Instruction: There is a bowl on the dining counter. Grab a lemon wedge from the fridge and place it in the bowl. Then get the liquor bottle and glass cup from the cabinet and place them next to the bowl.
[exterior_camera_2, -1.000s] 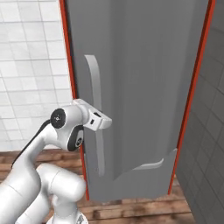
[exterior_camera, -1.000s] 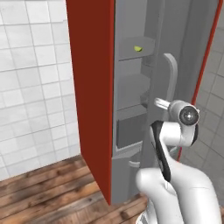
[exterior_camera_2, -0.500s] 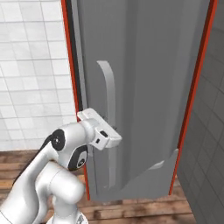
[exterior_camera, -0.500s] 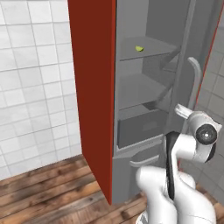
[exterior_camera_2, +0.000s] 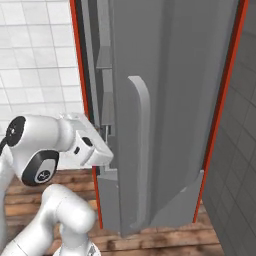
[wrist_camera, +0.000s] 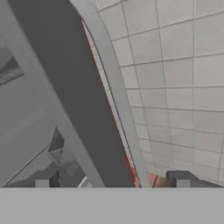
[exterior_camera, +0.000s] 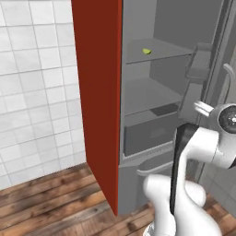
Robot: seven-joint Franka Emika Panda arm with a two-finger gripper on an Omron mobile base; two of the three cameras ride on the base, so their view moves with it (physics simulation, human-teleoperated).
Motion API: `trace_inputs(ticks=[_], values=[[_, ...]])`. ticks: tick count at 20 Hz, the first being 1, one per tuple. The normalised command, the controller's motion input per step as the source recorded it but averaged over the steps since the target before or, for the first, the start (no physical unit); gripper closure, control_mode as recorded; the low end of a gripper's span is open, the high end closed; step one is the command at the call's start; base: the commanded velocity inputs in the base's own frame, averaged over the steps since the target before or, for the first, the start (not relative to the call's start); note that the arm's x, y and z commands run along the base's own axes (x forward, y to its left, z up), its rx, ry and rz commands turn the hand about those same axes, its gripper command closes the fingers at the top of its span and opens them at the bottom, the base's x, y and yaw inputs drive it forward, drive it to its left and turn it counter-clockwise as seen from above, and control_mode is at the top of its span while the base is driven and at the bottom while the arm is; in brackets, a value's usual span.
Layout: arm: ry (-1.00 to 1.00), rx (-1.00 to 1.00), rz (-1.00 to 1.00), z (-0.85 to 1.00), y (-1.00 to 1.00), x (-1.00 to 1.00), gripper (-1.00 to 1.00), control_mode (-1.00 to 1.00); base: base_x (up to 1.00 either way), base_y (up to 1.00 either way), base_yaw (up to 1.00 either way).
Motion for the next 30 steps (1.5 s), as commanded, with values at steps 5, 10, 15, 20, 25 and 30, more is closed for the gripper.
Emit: trace_inputs(ticks=[5, 10, 15, 20, 25, 30], values=[[0.01, -0.16, 0.0, 0.45, 1.0, -0.93, -1.0, -1.0, 0.0, 0.0, 0.0], [0.09, -0.14, 0.0, 0.39, 0.97, -0.11, -1.0, -1.0, 0.0, 0.0, 0.0], [0.05, -0.06, 0.0, 0.29, 0.31, 0.7, -1.0, -1.0, 0.0, 0.0, 0.0], [0.1, -0.06, -0.06, 0.09, 0.0, 0.99, -1.0, -1.0, 0.0, 0.0, 0.0], [0.06, -0.08, -0.11, -0.06, -0.14, 0.98, -1.0, -1.0, 0.0, 0.0, 0.0], [0.06, -0.05, -0.14, -0.43, -0.51, 0.92, -1.0, -1.0, 0.0, 0.0, 0.0]])
